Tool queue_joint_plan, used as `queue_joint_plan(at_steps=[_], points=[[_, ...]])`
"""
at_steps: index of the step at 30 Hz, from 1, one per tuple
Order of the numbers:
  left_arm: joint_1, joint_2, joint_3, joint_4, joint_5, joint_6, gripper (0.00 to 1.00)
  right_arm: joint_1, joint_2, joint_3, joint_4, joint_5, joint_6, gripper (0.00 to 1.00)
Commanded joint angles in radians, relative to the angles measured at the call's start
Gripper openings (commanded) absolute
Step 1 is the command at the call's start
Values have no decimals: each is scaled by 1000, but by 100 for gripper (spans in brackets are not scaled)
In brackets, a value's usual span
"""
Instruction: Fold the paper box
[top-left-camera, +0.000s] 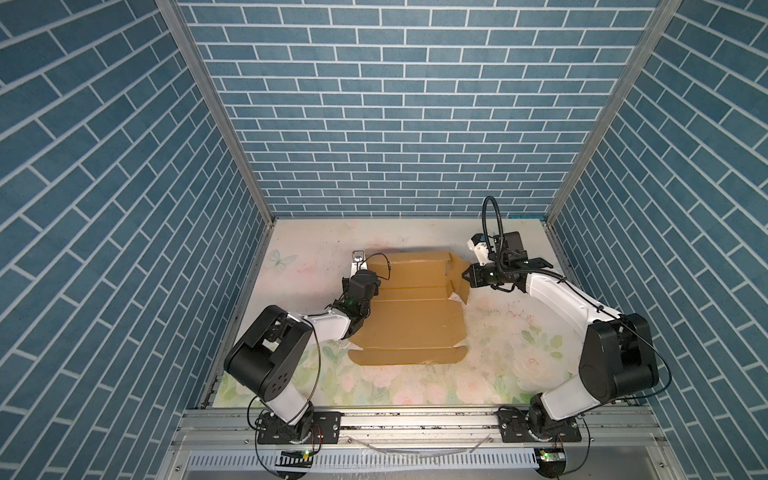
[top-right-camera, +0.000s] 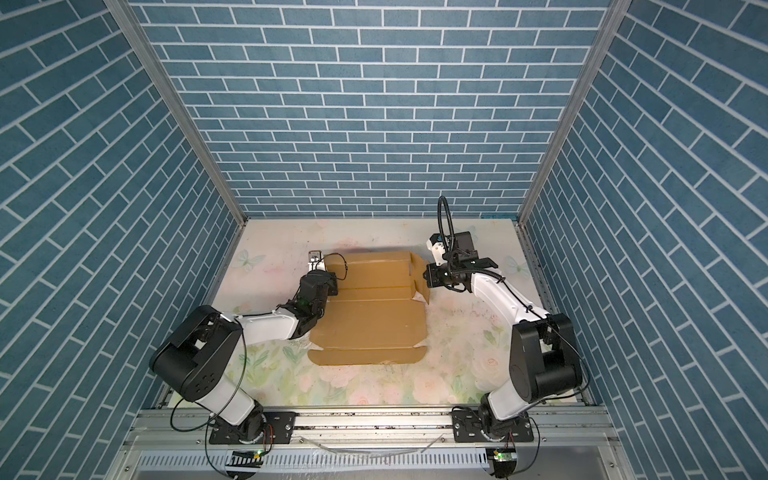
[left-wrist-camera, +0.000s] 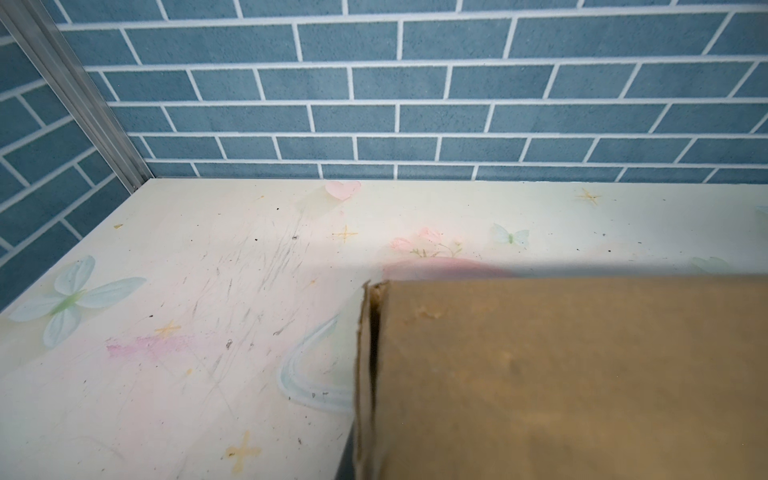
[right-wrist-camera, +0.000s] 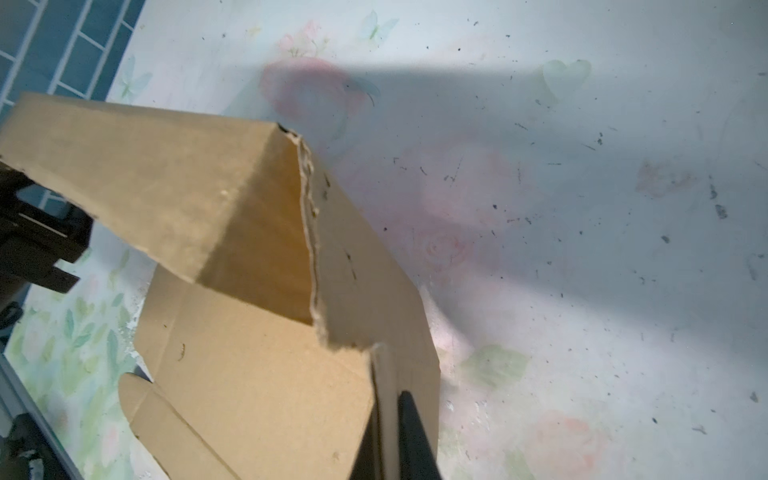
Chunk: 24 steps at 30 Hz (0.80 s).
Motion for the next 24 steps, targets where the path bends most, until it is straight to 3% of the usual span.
queue_joint_plan(at_steps=[1, 11, 19, 24], points=[[2, 25, -29, -102, 35, -11, 0, 13, -26, 32, 78, -71, 119, 4], [-6, 29, -25, -101, 44, -29, 0, 79, -7, 11, 188, -46, 275, 1], [-7, 35, -46, -86, 44, -62, 0, 118, -23, -194, 378, 47, 205, 5], [-7, 56, -38, -81, 44, -62, 0, 118, 15, -221, 476, 21, 211, 11]])
